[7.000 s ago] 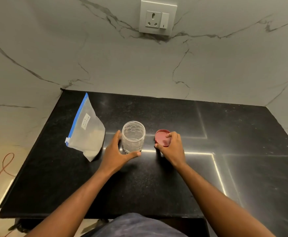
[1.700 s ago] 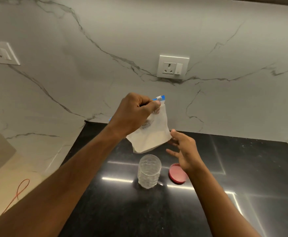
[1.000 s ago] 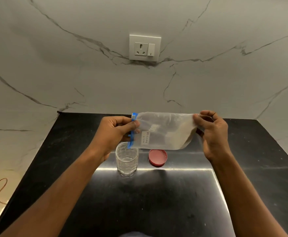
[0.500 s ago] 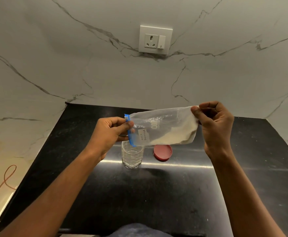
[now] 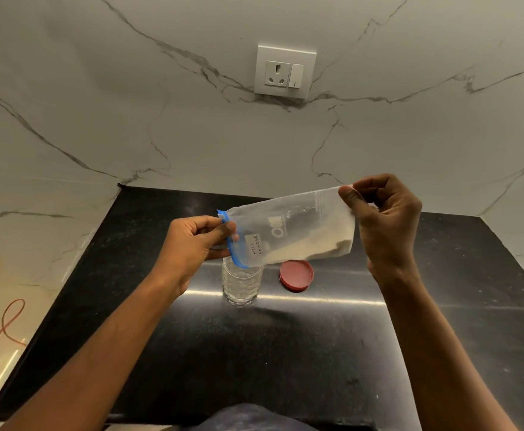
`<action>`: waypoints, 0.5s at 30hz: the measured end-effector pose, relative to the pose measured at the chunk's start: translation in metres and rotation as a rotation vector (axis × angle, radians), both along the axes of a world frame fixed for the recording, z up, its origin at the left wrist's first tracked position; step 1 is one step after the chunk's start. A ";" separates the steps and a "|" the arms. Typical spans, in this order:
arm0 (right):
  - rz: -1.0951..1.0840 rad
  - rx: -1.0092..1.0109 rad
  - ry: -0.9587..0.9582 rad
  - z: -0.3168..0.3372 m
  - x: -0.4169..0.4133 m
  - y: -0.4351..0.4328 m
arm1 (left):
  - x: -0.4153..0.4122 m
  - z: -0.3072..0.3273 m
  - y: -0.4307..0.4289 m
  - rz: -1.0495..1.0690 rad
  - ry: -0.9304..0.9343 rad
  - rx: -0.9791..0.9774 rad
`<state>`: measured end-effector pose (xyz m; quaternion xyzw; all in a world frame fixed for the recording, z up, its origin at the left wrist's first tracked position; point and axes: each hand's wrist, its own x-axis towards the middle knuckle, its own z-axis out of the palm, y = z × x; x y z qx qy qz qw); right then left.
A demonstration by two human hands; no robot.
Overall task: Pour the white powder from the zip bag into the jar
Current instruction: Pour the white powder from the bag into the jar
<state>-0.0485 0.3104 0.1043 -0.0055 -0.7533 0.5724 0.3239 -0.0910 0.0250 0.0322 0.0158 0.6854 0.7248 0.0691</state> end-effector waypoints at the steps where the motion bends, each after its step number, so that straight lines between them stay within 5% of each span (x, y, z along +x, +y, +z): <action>1: 0.000 0.002 0.006 0.000 0.000 -0.001 | 0.000 0.000 -0.001 0.002 0.001 0.001; 15: 0.018 0.100 0.041 0.005 -0.004 -0.012 | -0.002 -0.003 -0.006 0.004 0.005 0.047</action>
